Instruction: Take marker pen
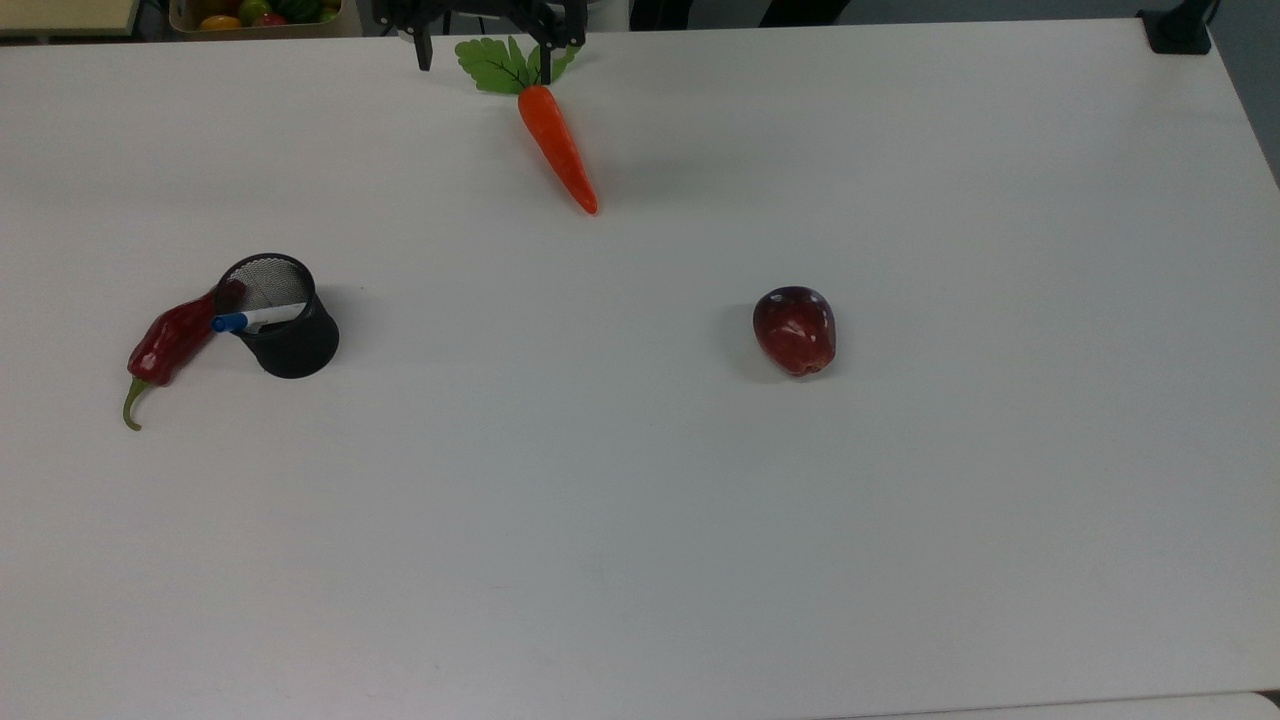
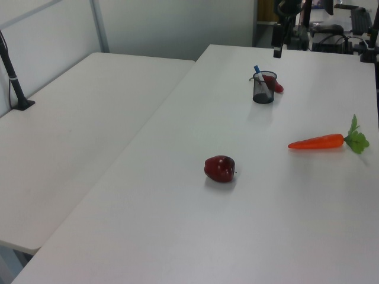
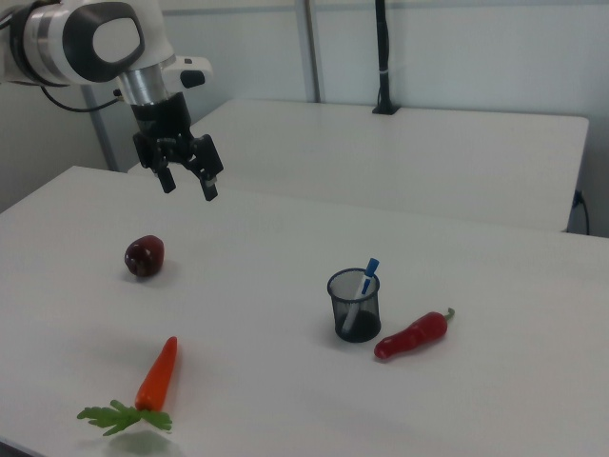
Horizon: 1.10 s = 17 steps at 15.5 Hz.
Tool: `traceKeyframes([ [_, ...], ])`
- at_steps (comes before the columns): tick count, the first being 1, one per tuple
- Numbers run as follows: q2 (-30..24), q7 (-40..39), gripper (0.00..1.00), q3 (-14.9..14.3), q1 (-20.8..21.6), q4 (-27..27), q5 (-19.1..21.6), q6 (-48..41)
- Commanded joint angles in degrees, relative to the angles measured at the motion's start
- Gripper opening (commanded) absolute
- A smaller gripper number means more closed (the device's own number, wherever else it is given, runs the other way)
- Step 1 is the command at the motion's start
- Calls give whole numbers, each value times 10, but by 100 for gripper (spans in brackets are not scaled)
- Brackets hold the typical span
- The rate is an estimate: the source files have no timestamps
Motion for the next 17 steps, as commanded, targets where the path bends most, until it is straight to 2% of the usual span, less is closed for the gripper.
traceKeyframes([
  [1, 2, -7, 100, 2, 3, -1, 11, -20],
  [9, 4, -10, 100, -7, -9, 3, 11, -13],
  [13, 32, -10, 100, -7, -66, 15, 11, 41],
  [17, 77, -10, 100, -7, -117, 15, 5, 145],
])
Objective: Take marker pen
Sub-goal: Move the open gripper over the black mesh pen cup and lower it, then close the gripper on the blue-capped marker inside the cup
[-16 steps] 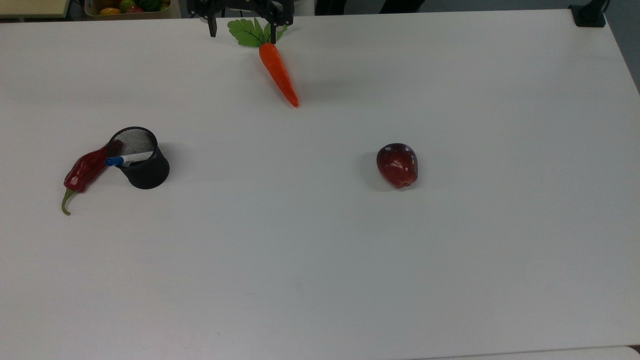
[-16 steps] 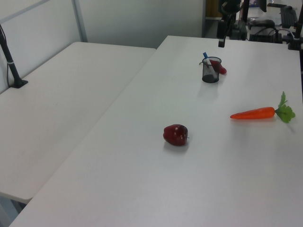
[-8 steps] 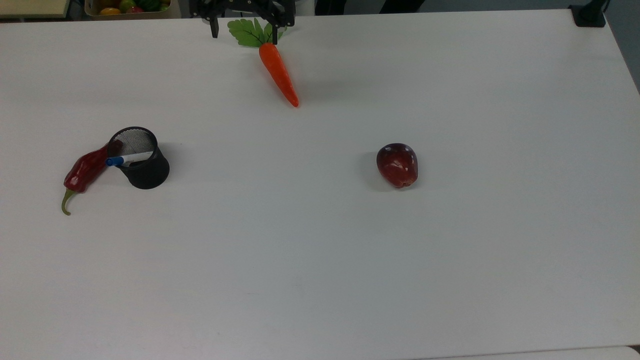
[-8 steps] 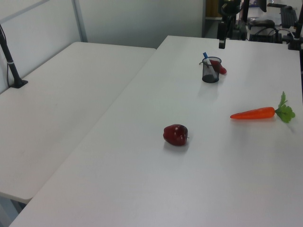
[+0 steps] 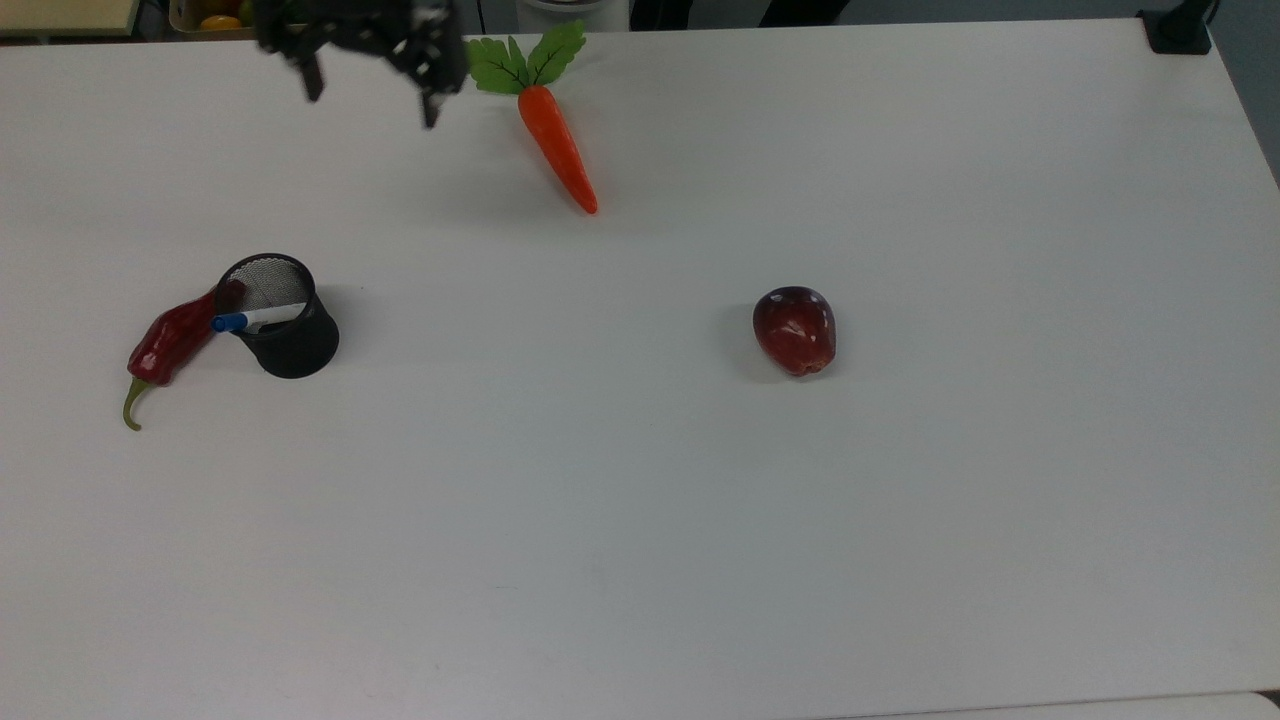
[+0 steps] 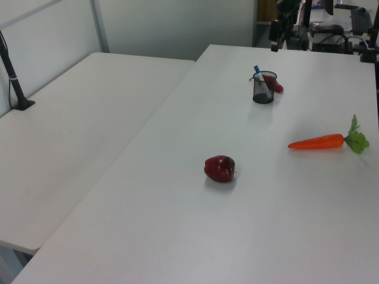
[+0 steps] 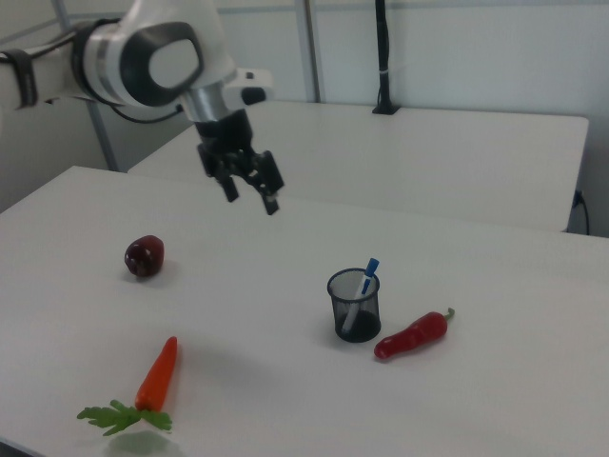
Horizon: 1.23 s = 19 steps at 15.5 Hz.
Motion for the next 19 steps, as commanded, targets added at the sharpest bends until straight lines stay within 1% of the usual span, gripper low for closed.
traceKeyframes([
  [1, 54, -10, 100, -2, -44, 13, 4, 91],
  [4, 84, -10, 100, -2, -71, 13, 3, 166],
  [8, 126, -9, 99, -2, -88, 12, -16, 251],
  [10, 143, -9, 90, -5, -88, 12, -27, 277],
  [11, 149, -9, 84, -5, -92, 12, -32, 288],
  [14, 167, -5, 69, -5, -96, 9, -34, 317],
  [16, 178, -5, 57, -5, -96, 9, -34, 329],
  [17, 180, -4, 53, -5, -96, 9, -34, 337],
  [19, 189, -4, 52, -5, -96, 9, -35, 343],
])
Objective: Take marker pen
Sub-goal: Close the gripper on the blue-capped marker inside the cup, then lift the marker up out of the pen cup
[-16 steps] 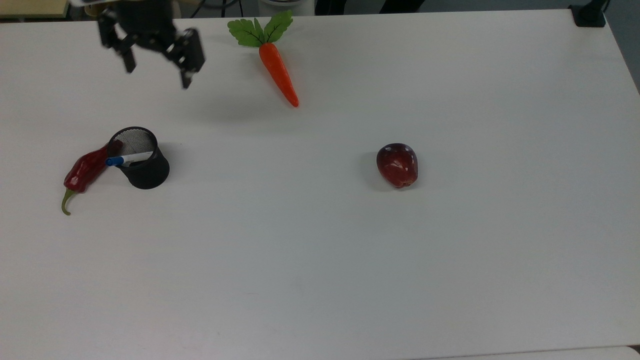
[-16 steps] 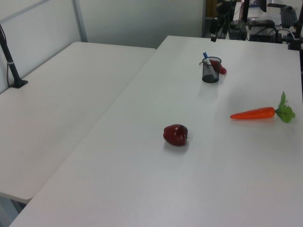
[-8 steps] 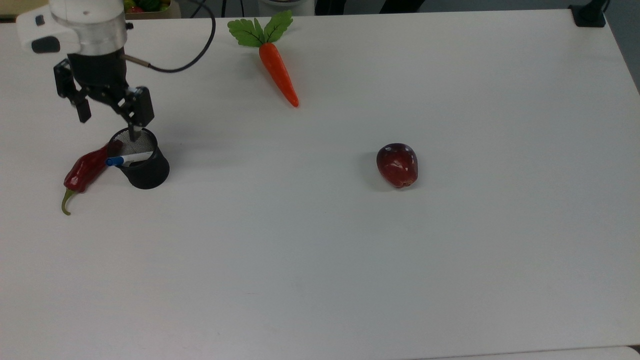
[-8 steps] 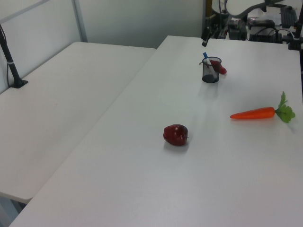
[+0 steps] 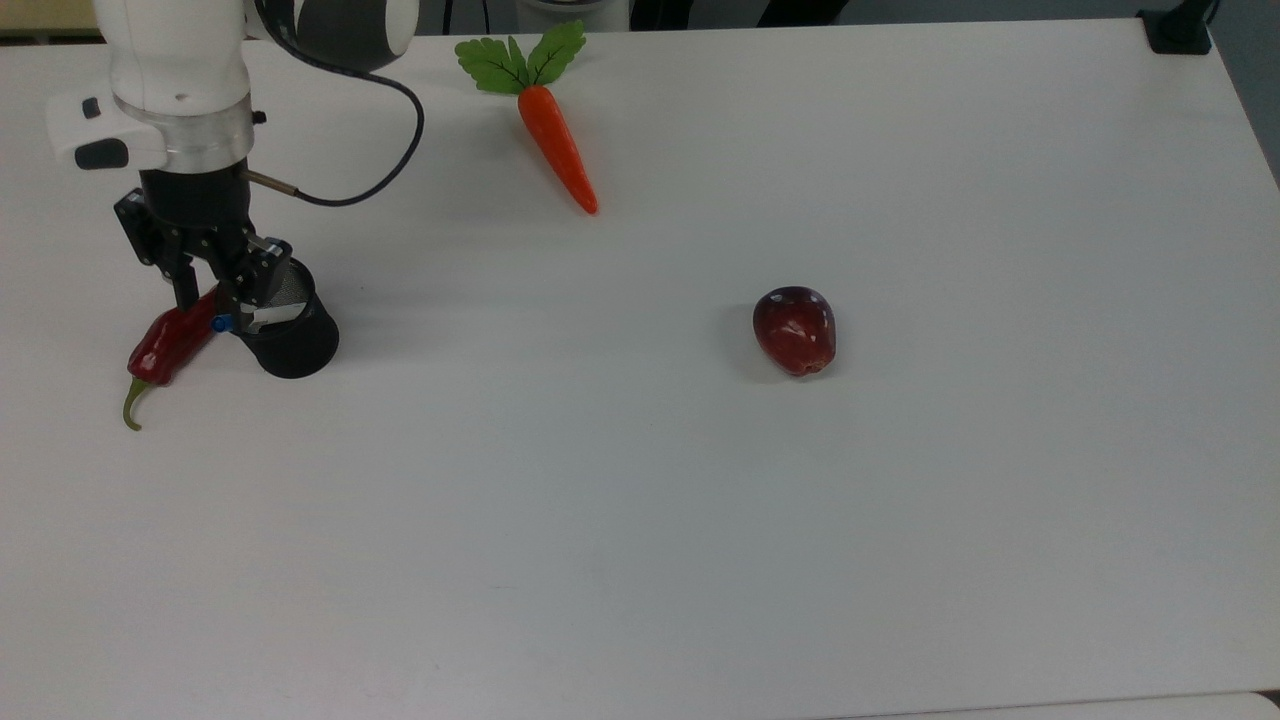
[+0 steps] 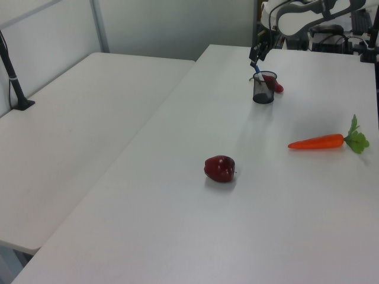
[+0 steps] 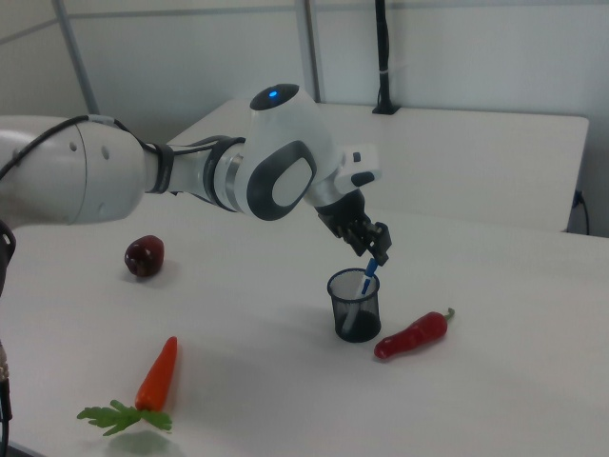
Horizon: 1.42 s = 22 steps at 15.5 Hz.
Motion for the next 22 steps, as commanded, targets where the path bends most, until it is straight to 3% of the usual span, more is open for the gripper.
traceKeyframes([
  [1, 15, -2, 49, -3, 2, 7, -15, 16],
  [7, 22, -1, 19, -3, 2, 7, -24, 17],
  [9, 20, -1, 15, -3, 2, 8, -22, 17],
  [13, 6, 1, 9, -3, 3, 8, -16, 13],
  [22, -71, 0, 9, -2, 5, 12, 8, 8],
])
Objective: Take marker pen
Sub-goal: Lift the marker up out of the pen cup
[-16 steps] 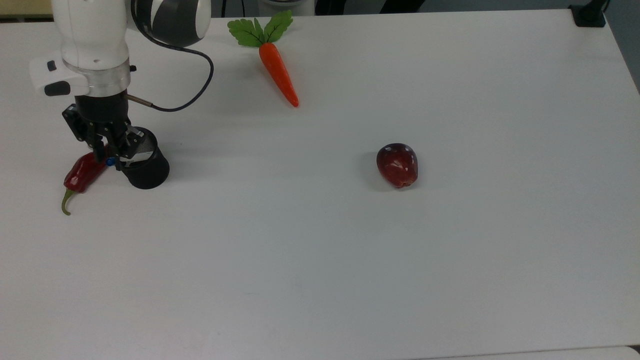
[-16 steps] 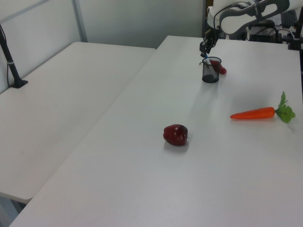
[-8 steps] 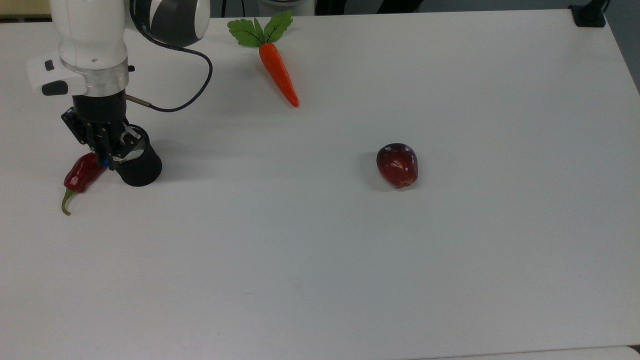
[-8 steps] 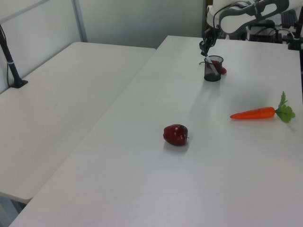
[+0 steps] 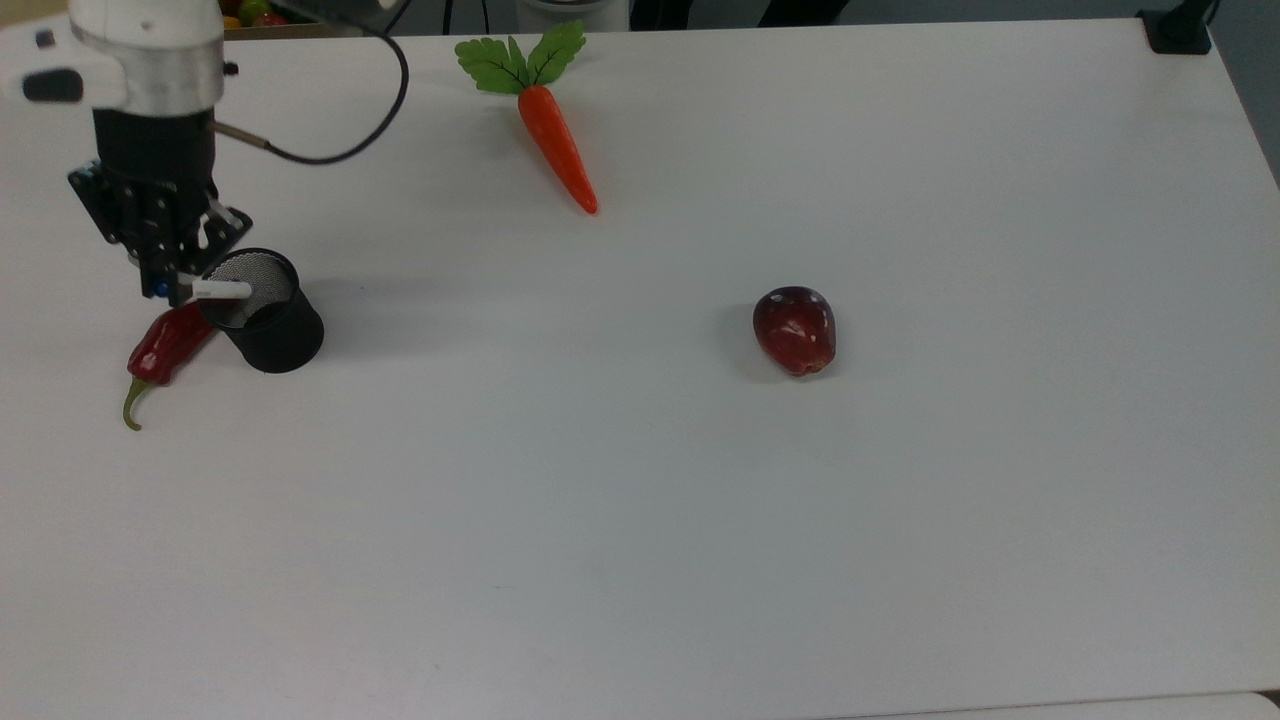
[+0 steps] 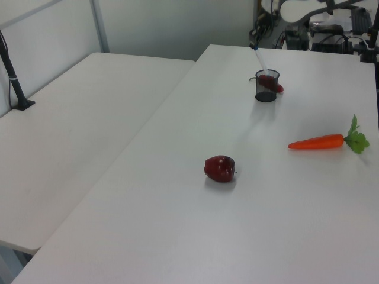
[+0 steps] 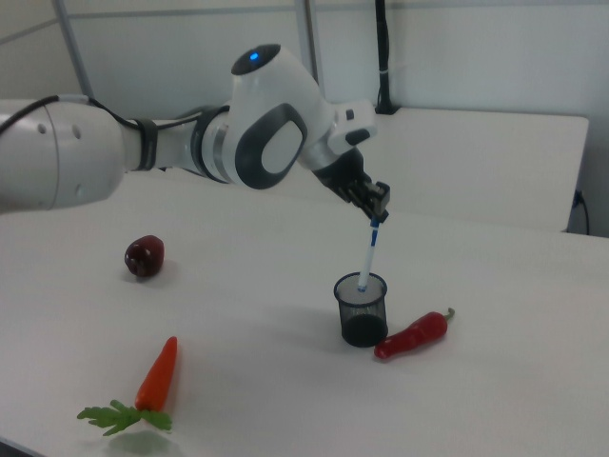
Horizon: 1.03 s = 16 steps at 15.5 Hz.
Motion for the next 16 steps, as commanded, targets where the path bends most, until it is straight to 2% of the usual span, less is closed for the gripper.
traceKeyframes([
  [1, -42, 1, 9, 0, 7, -14, 24, 1],
  [4, -59, 35, 9, 6, 25, -15, 33, -6],
  [11, -57, 90, 10, 6, 125, -20, 33, -50],
  [16, -42, 99, 12, 7, 187, -21, 33, -153],
])
